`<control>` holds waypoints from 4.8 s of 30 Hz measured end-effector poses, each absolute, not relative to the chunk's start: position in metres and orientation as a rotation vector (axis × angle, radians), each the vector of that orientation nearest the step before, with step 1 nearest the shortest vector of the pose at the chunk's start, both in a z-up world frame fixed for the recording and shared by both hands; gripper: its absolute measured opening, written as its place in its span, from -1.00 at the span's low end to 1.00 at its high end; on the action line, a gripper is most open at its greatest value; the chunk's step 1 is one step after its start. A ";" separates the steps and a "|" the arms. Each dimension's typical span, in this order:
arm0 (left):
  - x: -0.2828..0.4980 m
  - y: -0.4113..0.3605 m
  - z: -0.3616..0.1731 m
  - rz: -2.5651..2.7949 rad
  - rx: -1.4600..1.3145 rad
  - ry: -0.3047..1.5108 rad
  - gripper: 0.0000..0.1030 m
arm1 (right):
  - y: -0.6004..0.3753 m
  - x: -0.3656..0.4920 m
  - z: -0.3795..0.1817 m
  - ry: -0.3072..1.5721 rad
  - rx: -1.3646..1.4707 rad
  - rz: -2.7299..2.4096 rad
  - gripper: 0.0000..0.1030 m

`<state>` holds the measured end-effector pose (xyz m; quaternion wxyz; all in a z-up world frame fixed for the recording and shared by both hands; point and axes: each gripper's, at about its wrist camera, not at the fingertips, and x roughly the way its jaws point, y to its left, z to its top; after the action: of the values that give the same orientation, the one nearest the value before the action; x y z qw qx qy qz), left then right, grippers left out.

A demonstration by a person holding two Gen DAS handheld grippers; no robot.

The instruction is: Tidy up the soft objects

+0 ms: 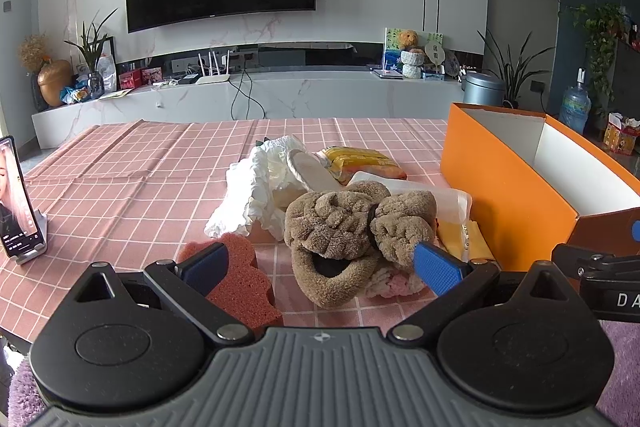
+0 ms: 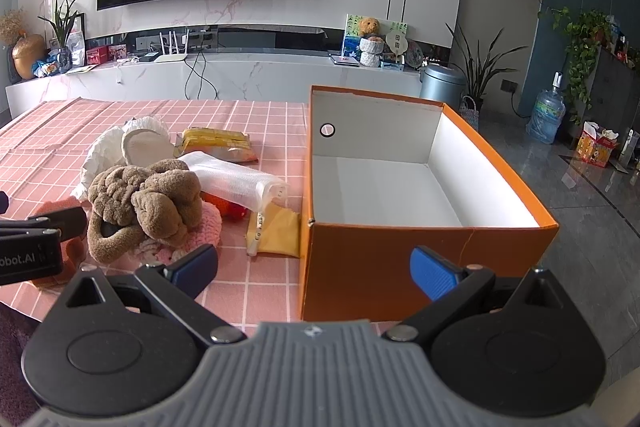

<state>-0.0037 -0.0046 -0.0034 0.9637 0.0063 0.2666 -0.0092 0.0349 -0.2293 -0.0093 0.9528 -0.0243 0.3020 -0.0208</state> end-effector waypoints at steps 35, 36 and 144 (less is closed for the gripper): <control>-0.004 -0.007 -0.005 -0.018 0.015 0.545 1.00 | -0.229 0.035 -0.009 0.627 -0.058 -0.044 0.95; -0.004 -0.007 -0.005 -0.019 0.015 0.546 1.00 | -0.229 0.035 -0.009 0.626 -0.058 -0.044 0.95; 0.050 0.061 0.028 -0.031 -0.229 0.644 0.57 | -0.223 0.145 0.029 0.677 0.298 0.504 0.06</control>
<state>0.0500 0.0609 0.0284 0.9420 -0.1121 0.3159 -0.0154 0.1446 -0.2225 0.0288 0.9015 0.1439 0.3274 0.2438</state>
